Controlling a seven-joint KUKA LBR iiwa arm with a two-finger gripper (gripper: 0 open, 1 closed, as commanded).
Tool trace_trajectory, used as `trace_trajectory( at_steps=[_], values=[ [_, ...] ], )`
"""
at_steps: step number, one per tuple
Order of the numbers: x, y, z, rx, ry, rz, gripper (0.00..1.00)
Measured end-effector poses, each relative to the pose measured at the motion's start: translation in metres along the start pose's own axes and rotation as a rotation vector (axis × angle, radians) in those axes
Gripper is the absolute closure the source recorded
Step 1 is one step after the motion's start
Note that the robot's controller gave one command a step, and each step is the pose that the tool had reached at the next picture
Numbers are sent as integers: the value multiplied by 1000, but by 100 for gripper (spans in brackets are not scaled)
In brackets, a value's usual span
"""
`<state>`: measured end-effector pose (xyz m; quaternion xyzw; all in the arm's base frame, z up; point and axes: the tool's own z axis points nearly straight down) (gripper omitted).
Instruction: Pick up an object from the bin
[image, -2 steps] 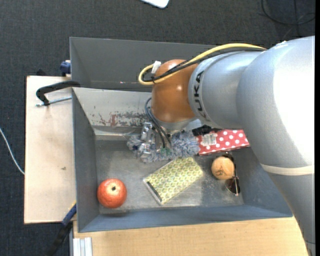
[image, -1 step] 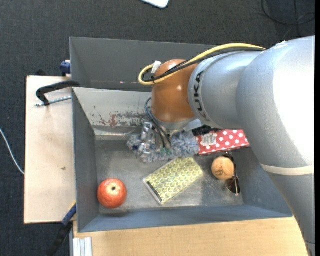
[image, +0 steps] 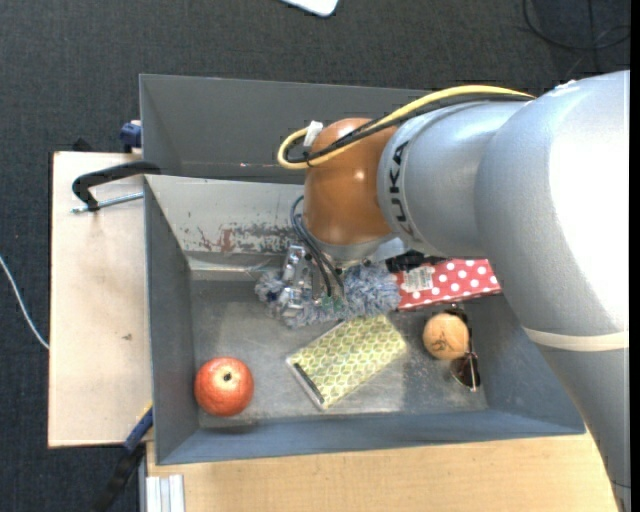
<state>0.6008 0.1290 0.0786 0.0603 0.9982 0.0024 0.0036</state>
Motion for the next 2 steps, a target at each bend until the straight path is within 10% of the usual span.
trace_trajectory(
  at_steps=[2],
  values=[
    [-1, 1, -29, 2, 2, 0, 100]
  ],
)
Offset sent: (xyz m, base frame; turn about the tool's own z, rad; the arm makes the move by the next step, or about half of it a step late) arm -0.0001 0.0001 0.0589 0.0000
